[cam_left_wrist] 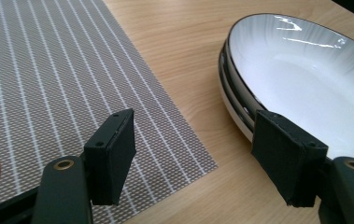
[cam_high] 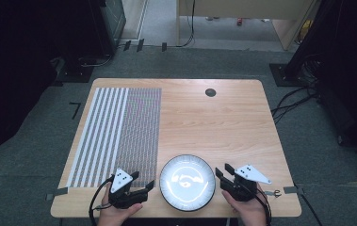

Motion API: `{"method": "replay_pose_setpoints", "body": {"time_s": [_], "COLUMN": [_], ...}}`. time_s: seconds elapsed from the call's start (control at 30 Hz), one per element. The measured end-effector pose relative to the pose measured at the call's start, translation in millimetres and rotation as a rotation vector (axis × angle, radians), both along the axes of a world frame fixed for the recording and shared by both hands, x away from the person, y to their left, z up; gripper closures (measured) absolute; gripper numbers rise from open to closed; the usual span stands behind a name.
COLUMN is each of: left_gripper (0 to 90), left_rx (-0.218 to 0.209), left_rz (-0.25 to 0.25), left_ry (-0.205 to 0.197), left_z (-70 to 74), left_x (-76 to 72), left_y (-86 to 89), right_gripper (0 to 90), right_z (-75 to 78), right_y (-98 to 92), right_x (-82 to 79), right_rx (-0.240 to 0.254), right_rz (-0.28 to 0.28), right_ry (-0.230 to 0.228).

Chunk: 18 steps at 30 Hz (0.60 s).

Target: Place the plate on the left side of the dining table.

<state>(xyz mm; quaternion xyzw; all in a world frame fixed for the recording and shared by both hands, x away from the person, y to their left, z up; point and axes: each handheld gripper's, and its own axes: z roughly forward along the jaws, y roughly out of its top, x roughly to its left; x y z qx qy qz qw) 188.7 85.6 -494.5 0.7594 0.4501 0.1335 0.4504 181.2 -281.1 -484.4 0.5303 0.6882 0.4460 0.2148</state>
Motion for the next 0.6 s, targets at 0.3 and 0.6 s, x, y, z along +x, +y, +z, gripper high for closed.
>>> {"method": "replay_pose_setpoints", "body": {"time_s": [0.3,0.6], "left_gripper": [37.1,45.6], "left_rx": [-0.012,-0.020], "left_rz": [-0.035,-0.060], "left_ry": [0.020,0.019], "left_z": [-2.6,-4.4], "left_x": [-1.8,-3.7], "left_y": [-7.7,-13.2], "right_gripper": [67.7,77.0], "right_z": [0.1,-1.3], "right_y": [-0.5,2.9], "right_x": [-0.5,1.0], "right_rx": [0.074,0.144], "right_rz": [-0.003,0.040], "right_ry": [0.029,0.132]}}
